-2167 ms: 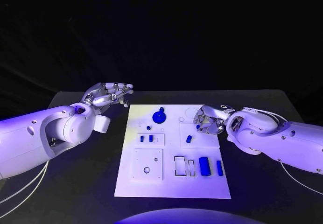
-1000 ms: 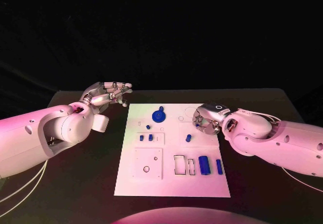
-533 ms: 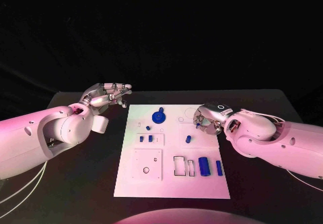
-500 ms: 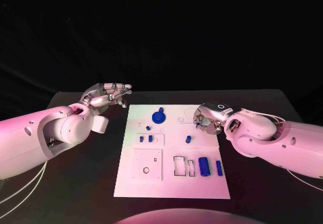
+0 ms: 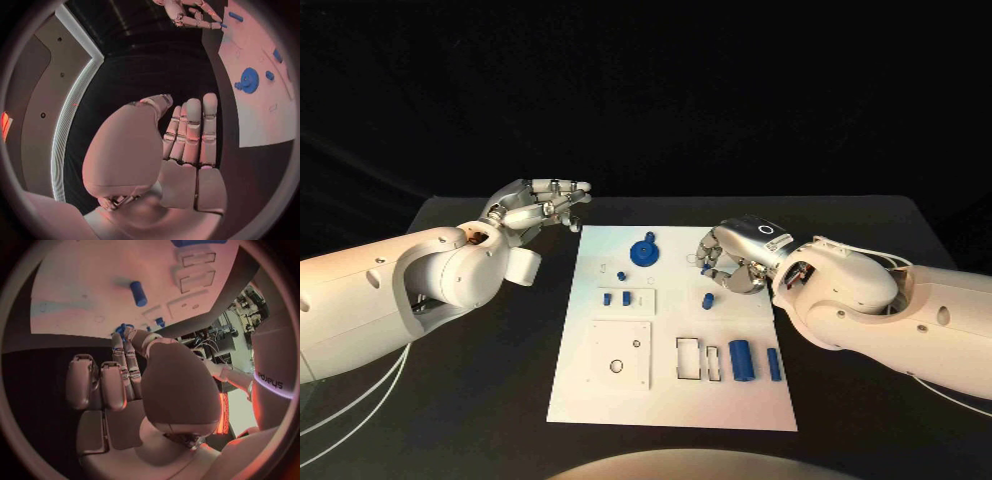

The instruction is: Assemble the parts on the task board

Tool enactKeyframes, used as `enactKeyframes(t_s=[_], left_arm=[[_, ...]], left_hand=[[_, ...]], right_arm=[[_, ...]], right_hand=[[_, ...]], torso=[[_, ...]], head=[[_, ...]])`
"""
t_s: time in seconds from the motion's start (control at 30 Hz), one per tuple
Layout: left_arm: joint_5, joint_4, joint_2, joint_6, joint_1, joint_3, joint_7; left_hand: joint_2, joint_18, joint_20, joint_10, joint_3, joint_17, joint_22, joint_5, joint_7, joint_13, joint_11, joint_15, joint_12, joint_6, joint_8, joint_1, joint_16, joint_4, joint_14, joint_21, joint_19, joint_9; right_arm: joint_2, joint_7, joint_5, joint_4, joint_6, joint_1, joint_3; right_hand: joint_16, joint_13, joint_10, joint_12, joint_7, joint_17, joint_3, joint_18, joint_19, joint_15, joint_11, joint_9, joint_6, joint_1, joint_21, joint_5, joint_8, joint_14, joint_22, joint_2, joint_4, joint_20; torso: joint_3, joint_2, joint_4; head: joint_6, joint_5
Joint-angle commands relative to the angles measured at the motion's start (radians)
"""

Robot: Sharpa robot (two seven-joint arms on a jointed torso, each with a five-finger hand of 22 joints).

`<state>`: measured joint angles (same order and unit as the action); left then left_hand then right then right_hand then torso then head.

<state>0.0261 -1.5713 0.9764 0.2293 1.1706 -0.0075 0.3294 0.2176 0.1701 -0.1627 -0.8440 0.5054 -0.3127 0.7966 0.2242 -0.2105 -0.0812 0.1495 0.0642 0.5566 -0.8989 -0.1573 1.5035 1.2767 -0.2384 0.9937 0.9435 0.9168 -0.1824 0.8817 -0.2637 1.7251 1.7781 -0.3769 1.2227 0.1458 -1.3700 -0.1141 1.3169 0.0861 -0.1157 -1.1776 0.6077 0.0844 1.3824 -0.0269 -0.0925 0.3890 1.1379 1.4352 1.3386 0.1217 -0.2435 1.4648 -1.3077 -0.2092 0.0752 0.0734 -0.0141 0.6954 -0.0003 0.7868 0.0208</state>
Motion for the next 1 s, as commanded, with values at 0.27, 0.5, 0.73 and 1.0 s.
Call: enactKeyframes(t_s=[0.27,0.5,0.73,1.0], left_arm=[[-0.004,0.026,-0.037,-0.001,0.0,0.0,0.015],[-0.005,0.048,-0.064,0.004,0.0,-0.001,0.017],[-0.005,0.059,-0.079,0.004,0.0,-0.002,0.017],[-0.005,0.064,-0.085,0.0,0.0,-0.002,0.016]], left_hand=[[0.003,0.014,-0.003,0.011,0.009,0.001,0.0,0.001,0.0,0.002,-0.001,0.008,-0.004,0.008,0.004,-0.01,-0.005,0.001,0.001,0.004,0.005,-0.002],[0.004,0.014,-0.003,0.015,0.01,0.001,-0.001,0.001,-0.001,0.002,0.0,0.009,-0.005,0.008,0.004,-0.012,-0.005,0.002,0.001,0.003,0.004,-0.002],[0.004,0.014,-0.003,0.015,0.01,0.001,-0.001,0.001,-0.001,0.003,0.0,0.009,-0.005,0.008,0.003,-0.013,-0.006,0.002,0.0,0.003,0.004,-0.003],[0.001,0.014,-0.004,0.02,0.018,0.001,-0.001,0.005,-0.001,0.003,0.0,0.009,-0.003,0.009,0.002,-0.011,-0.008,0.009,-0.001,0.002,0.003,-0.004]], right_arm=[[-0.114,0.042,-0.005,0.025,-0.021,-0.043,0.0],[-0.169,0.055,-0.017,0.005,0.018,-0.089,0.003],[-0.187,0.055,-0.021,-0.012,0.052,-0.119,0.008],[-0.194,0.054,-0.017,-0.025,0.039,-0.128,0.011]], right_hand=[[0.0,-0.043,0.06,0.002,0.002,0.006,0.051,-0.015,0.001,-0.009,0.055,0.001,-0.002,-0.008,-0.001,0.007,-0.007,0.036,-0.018,0.002,-0.053,-0.001],[-0.001,-0.044,0.059,0.0,0.001,0.005,0.054,-0.014,0.0,-0.008,0.055,0.003,-0.004,-0.011,-0.002,0.007,-0.006,0.036,-0.018,0.003,-0.056,0.0],[-0.002,-0.045,0.058,-0.001,0.0,0.005,0.056,-0.014,-0.001,-0.008,0.054,0.004,-0.006,-0.013,-0.003,0.007,-0.006,0.036,-0.017,0.003,-0.057,0.0],[-0.002,-0.045,0.058,-0.002,0.0,0.005,0.057,-0.014,-0.001,-0.008,0.054,0.004,-0.006,-0.014,-0.003,0.007,-0.006,0.036,-0.017,0.004,-0.058,0.0]], torso=[[0.0002,-0.004,0.0012],[0.0013,-0.003,-0.0031],[0.0006,-0.001,-0.0023],[-0.0001,0.0,-0.0023]], head=[[0.014,0.056],[0.028,0.092],[0.042,0.12],[0.049,0.127]])
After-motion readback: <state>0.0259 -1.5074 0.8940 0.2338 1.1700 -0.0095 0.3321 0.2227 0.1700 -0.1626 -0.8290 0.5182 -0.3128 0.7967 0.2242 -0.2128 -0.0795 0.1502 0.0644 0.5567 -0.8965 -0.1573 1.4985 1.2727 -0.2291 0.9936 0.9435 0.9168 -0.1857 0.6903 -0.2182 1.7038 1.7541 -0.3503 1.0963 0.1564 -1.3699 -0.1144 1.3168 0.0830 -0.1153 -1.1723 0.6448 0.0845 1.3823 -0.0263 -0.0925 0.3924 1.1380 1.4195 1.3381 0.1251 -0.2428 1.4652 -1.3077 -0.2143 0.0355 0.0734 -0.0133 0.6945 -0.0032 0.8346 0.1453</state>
